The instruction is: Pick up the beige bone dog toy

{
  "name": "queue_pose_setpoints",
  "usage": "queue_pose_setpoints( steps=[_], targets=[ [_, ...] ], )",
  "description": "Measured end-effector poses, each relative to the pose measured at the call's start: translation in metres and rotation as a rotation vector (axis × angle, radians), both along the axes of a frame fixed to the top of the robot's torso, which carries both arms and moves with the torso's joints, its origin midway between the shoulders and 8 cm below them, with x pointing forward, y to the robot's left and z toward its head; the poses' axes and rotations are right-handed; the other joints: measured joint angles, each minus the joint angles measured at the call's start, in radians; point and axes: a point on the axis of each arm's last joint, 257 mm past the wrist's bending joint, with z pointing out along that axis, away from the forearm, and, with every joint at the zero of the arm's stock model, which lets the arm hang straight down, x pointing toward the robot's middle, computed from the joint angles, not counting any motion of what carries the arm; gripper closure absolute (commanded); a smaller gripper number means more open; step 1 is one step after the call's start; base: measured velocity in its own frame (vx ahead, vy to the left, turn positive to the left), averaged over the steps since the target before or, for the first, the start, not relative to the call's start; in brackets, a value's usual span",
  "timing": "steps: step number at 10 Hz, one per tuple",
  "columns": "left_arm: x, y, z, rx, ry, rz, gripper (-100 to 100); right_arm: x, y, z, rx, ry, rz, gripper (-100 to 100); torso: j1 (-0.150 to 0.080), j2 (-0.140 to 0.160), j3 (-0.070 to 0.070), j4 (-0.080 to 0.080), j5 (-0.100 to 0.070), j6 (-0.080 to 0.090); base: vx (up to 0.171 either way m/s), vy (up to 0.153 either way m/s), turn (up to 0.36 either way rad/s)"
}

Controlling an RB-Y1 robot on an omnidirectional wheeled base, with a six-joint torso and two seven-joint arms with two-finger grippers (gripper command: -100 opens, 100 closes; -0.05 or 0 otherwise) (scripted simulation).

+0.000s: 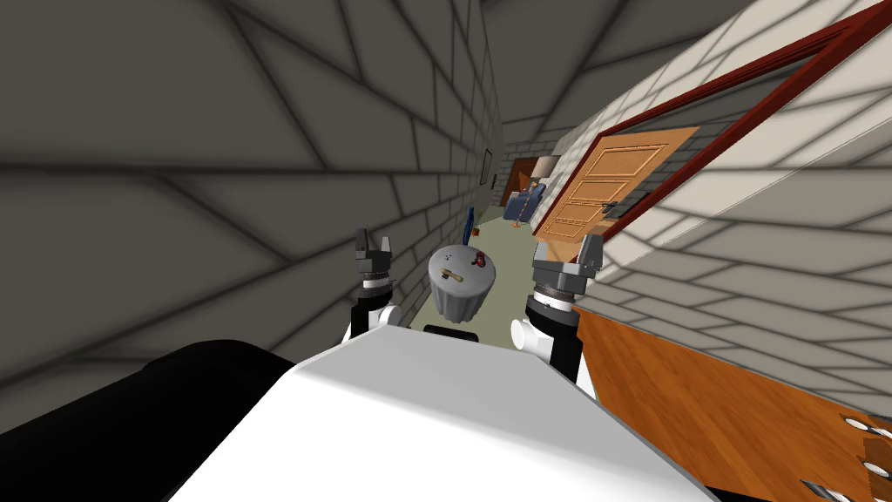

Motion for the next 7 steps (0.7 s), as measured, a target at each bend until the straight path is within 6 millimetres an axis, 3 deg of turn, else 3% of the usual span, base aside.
queue_pose_setpoints(
  steps=[4, 7],
  targets=[
    [0.017, -0.013, -0.015, 0.074, 0.063, -0.053, -100, 0.000, 0.000, 0.000, 0.000, 0.000, 0.000, 0, 0.001, 0.002, 0.001, 0.000, 0.000, 0.000, -0.024, 0.009, 0.005],
    [0.044, -0.017, -0.036, 0.118, 0.141, -0.084, -100, 0.000, 0.000, 0.000, 0.000, 0.000, 0.000, 0, 0.001, 0.002, 0.001, 0.000, 0.000, 0.000, -0.038, 0.007, 0.004]
  ],
)
